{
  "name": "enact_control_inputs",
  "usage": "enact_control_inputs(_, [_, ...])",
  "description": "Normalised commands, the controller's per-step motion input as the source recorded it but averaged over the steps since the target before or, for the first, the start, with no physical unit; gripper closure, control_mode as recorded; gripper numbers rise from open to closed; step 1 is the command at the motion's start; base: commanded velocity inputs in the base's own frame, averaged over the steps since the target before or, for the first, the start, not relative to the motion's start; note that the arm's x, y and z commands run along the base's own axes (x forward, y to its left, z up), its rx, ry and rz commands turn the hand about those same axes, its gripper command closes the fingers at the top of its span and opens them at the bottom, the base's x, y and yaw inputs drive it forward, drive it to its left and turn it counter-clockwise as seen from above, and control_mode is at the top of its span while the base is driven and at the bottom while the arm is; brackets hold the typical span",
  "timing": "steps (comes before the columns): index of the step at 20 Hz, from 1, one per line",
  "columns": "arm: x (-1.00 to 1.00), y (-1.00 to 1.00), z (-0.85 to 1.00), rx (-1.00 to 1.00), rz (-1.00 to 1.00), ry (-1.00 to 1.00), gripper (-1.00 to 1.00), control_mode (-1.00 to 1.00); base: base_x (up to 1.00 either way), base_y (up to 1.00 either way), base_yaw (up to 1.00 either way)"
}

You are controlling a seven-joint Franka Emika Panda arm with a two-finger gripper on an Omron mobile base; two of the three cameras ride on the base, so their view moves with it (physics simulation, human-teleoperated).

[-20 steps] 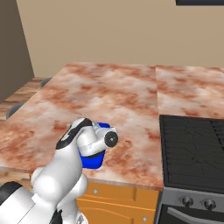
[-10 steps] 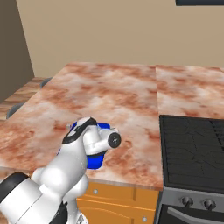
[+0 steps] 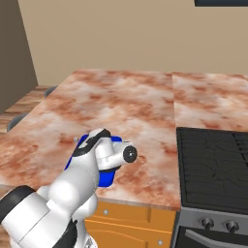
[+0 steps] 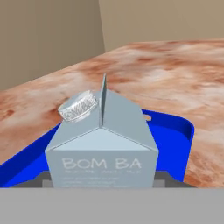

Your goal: Take out the milk from the fridge and place it on the tray on the counter. Then take the sugar cube near the tray and place it in the tray.

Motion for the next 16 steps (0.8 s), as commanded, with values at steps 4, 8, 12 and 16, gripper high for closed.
enact_control_inputs(4, [-0.32,0.01,0.0,0.01,0.0,-0.02,-1.0,-1.0,0.0,0.0,0.0])
enact_control_inputs(8, [-0.22,0.0,0.0,0.02,0.0,-0.02,-1.0,-1.0,0.0,0.0,0.0])
enact_control_inputs(12, [-0.08,0.08,0.0,0.02,0.0,-0.01,-1.0,-1.0,0.0,0.0,0.0])
enact_control_inputs(16, [-0.01,0.08,0.07,0.0,0.0,-0.01,-1.0,-1.0,0.0,0.0,0.0])
